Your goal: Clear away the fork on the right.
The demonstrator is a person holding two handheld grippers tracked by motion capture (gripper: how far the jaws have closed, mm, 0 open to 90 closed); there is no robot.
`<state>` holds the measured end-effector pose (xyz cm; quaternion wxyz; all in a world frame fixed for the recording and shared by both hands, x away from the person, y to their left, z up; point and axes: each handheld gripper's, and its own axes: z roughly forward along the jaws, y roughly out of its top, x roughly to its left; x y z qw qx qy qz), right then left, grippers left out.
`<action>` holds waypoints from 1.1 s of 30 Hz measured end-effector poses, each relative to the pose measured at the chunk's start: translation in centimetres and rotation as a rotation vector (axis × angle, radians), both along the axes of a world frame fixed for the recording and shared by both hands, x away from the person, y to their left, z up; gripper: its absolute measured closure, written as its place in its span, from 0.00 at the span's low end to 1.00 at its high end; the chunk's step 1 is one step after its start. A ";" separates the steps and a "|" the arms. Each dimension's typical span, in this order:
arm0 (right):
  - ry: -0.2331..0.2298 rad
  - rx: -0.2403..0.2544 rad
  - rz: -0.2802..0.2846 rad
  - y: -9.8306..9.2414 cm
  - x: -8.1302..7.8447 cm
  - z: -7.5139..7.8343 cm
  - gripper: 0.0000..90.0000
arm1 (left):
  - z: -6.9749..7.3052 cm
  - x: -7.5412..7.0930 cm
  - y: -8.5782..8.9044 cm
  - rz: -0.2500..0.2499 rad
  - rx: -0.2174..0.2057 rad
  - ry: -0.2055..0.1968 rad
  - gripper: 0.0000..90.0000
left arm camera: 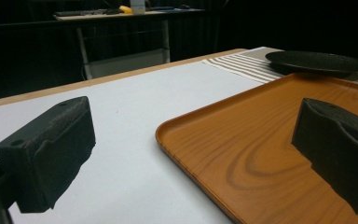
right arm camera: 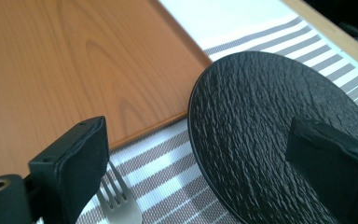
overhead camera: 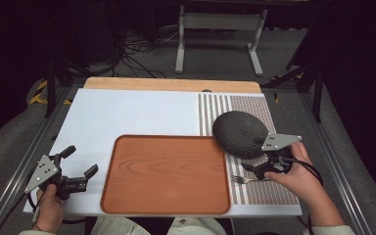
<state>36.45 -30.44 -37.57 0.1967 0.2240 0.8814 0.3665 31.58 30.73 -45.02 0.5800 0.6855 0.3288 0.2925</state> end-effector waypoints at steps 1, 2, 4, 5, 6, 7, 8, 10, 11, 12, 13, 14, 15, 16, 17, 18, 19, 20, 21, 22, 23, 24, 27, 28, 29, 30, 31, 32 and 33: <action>0.009 -0.021 0.008 0.1 0.1 0.1 0.08 | 0.0 0.0 0.0 0.000 0.000 0.000 0.00; 0.013 -0.037 0.012 0.2 0.2 0.2 0.08 | 0.0 0.0 0.0 0.000 0.001 0.002 0.00; 0.025 -0.070 0.025 0.3 0.3 0.3 0.08 | 0.0 0.0 0.0 0.000 0.000 0.000 0.00; 0.032 -0.082 0.031 0.4 0.4 0.3 0.09 | 0.0 0.0 0.0 0.000 0.001 0.000 0.00; 0.029 -0.097 0.040 0.5 0.5 0.3 0.11 | 0.0 0.0 0.0 0.000 0.001 0.001 0.00; 0.033 -0.108 0.052 0.6 0.5 0.4 0.12 | 0.0 0.0 0.0 -0.001 0.001 0.001 0.00; 0.038 -0.116 0.058 0.7 0.6 0.4 0.12 | 0.0 0.0 0.0 -0.002 0.002 0.000 0.00; 0.045 -0.147 0.068 0.9 0.8 0.4 0.13 | 0.0 0.0 0.0 -0.002 0.004 0.000 0.00; 0.053 -0.161 0.069 0.9 0.9 0.4 0.13 | 0.0 0.0 0.0 -0.001 0.002 0.000 0.00; 0.060 -0.175 0.072 1.0 0.9 0.5 0.13 | 0.0 0.0 0.0 -0.001 0.002 0.000 0.00; 0.063 -0.185 0.077 1.0 1.0 0.5 0.13 | 0.0 0.0 0.0 0.000 0.002 0.001 0.00; 0.065 -0.199 0.081 1.1 1.1 0.6 0.13 | 0.0 0.1 0.0 -0.001 0.002 0.001 0.00; 0.066 -0.209 0.085 1.2 1.1 0.7 0.13 | 0.0 0.1 0.0 0.000 0.003 0.001 0.00; 0.066 -0.218 0.088 1.2 1.2 0.8 0.13 | 0.0 0.1 0.0 -0.001 0.003 0.001 0.00; 0.067 -0.225 0.087 1.3 1.2 0.8 0.13 | 0.0 0.0 0.0 -0.002 0.003 0.001 0.00; 0.070 -0.237 0.093 1.4 1.3 0.8 0.13 | 0.0 0.1 0.0 -0.003 0.003 0.000 0.00; 0.078 -0.248 0.101 1.4 1.3 0.9 0.13 | 0.0 0.1 0.0 -0.003 0.003 0.001 0.00; 0.084 -0.256 0.105 1.5 1.4 0.9 0.13 | 0.0 0.1 0.0 -0.003 0.003 0.001 0.00; 0.084 -0.256 0.105 1.5 1.4 0.9 0.13 | 0.0 0.1 0.0 -0.003 0.003 0.001 0.00; 0.090 -0.273 0.108 1.6 1.4 0.9 0.13 | 0.0 0.1 0.0 0.000 -0.001 0.002 0.00; 0.096 -0.286 0.113 1.7 1.5 0.9 0.13 | 0.0 0.1 0.0 0.001 -0.002 0.003 0.00; 0.101 -0.297 0.114 1.8 1.5 0.9 0.13 | 0.0 0.1 0.0 0.000 0.001 0.003 0.00; 0.114 -0.319 0.124 1.9 1.6 0.9 0.13 | 0.0 0.0 0.0 0.000 -0.003 0.003 0.00; 0.116 -0.331 0.128 1.9 1.7 0.9 0.13 | 0.0 0.0 0.0 0.000 -0.002 0.005 0.00; 0.120 -0.338 0.129 2.0 1.7 0.8 0.14 | 0.0 0.0 0.0 0.000 0.000 0.005 0.00; 0.122 -0.346 0.129 2.0 1.7 0.8 0.14 | 0.0 0.0 0.0 -0.001 0.002 0.005 0.00; 0.130 -0.354 0.132 2.1 1.8 0.8 0.14 | 0.0 0.0 0.0 0.000 0.001 0.005 0.00; 0.134 -0.362 0.137 2.1 1.8 0.7 0.14 | 0.0 0.0 0.0 0.000 0.000 0.005 0.00; 0.134 -0.372 0.145 2.1 1.9 0.7 0.14 | 0.0 0.0 0.0 0.000 0.001 0.005 0.00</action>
